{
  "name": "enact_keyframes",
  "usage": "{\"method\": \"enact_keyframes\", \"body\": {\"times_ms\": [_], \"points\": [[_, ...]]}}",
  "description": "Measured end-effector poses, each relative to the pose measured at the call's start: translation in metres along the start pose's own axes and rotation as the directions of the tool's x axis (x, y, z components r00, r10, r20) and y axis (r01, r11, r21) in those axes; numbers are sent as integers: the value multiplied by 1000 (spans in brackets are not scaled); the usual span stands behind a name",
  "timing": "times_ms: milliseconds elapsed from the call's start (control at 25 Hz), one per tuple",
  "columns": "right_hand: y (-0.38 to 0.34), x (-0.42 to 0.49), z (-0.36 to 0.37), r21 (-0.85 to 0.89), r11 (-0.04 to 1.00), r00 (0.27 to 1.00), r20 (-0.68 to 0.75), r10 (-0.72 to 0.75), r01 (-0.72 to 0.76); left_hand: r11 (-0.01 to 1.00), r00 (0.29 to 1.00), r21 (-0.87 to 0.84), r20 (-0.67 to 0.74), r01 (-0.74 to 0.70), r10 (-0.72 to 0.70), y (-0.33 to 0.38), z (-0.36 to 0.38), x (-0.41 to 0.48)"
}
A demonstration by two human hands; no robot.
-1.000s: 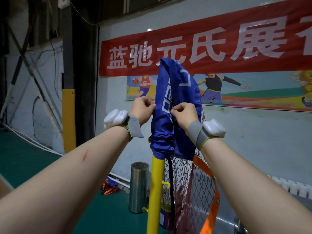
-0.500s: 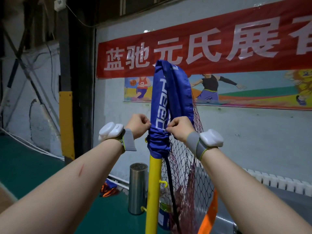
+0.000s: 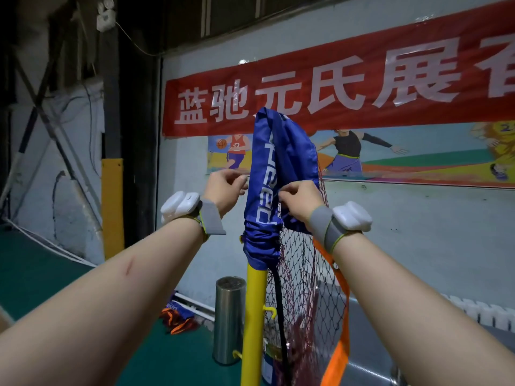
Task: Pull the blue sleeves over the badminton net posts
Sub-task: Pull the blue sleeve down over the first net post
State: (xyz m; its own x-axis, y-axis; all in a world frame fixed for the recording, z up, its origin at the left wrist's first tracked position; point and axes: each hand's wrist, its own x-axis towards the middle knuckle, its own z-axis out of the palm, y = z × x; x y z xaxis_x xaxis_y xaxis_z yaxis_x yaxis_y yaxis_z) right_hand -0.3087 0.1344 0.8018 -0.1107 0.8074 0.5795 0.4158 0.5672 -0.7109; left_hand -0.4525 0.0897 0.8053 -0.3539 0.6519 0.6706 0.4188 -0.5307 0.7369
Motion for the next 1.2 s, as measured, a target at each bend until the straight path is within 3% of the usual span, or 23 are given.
{"method": "enact_keyframes", "body": {"times_ms": [360,520,760,960,1040,1200], "points": [[3,1,11,55,997,996,-70,55,-51,971,997,229,-19,-69,75,-5,2,7],[10,-12,9,-20,998,998,9,58,-57,942,999,334,37,-40,29,-20,2,-2],[24,-26,8,-123,990,988,130,88,-72,941,992,338,115,19,-61,-40,-3,-19],[22,-30,6,-121,986,972,189,139,-118,915,976,402,185,29,-112,-37,-9,-26],[17,-25,4,-140,984,975,177,136,-112,918,977,395,172,44,-122,-30,-12,-21],[0,-10,0,-93,995,998,39,44,-41,985,997,165,52,54,-63,-13,-9,-9]]}}
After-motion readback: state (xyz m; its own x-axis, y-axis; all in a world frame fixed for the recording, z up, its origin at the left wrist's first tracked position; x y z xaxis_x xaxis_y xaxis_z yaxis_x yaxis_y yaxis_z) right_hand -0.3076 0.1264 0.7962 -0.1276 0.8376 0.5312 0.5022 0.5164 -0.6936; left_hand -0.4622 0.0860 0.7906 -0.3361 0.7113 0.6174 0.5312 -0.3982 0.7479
